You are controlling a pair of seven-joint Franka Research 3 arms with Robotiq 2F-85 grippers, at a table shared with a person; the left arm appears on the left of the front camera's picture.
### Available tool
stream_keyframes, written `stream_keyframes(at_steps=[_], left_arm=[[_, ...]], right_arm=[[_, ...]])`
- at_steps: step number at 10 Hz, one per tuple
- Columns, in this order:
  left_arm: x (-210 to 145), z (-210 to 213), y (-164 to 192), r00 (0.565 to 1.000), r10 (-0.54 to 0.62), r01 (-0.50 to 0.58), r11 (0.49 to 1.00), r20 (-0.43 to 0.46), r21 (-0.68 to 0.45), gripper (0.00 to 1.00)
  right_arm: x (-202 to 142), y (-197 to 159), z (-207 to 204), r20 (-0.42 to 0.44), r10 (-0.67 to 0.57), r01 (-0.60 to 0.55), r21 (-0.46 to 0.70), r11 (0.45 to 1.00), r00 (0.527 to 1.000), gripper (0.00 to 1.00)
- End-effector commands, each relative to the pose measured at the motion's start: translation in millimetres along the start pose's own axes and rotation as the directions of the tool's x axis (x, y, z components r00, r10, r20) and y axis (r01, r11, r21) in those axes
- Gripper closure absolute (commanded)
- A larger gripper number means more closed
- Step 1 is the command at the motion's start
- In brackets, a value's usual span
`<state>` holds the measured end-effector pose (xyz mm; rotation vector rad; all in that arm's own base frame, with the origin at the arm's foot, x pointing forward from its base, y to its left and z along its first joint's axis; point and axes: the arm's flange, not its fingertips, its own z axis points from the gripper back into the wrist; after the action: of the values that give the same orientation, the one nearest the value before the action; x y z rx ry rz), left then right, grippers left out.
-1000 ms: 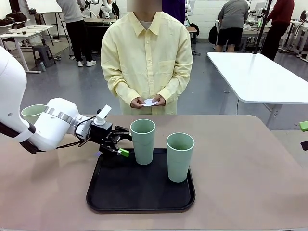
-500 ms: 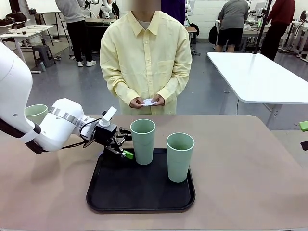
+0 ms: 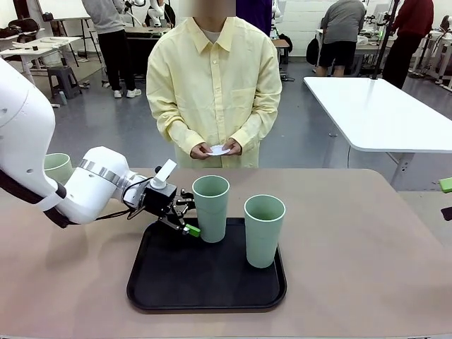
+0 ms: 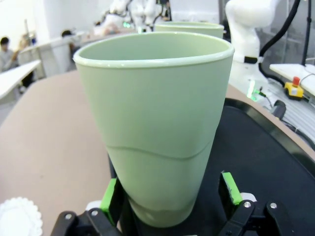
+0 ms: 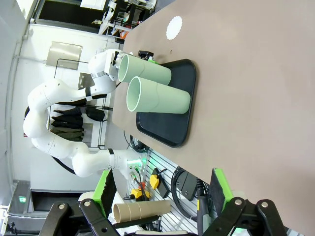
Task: Place coasters on the table and set cups on them.
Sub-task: Take one Reusable plastic cup from the Flat Tray and place it on a coaster set by the human.
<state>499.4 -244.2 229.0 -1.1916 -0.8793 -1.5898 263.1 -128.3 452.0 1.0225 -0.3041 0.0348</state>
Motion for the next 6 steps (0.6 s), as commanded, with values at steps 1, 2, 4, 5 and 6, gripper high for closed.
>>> stream_keyframes(at_steps=[1, 2, 4, 5, 6], left_arm=[[-6.3, -6.3, 6.3, 0.998, -0.063, 0.064, 0.998, 0.006, -0.028, 0.0], [-8.0, -8.0, 8.1, 0.997, -0.073, 0.074, 0.997, 0.016, -0.034, 0.0], [-10.1, -12.8, 13.3, 0.997, -0.075, 0.076, 0.996, 0.023, -0.053, 0.0], [-10.6, -15.0, 15.3, 0.997, -0.072, 0.073, 0.996, 0.024, -0.057, 0.0], [-10.6, -19.1, 16.6, 0.997, -0.064, 0.066, 0.996, 0.03, -0.065, 0.0]], right_arm=[[0.4, -0.3, 0.0, 0.0, 0.013, -0.013, 0.016, 1.0, 1.0, 0.0], [0.4, -0.3, 0.0, 0.0, 0.013, -0.013, 0.016, 1.0, 1.0, 0.0], [0.4, -0.3, 0.0, 0.0, 0.013, -0.013, 0.016, 1.0, 1.0, 0.0], [0.4, -0.3, 0.0, 0.0, 0.013, -0.013, 0.016, 1.0, 1.0, 0.0], [0.4, -0.3, 0.0, 0.0, 0.013, -0.013, 0.016, 1.0, 1.0, 0.0]])
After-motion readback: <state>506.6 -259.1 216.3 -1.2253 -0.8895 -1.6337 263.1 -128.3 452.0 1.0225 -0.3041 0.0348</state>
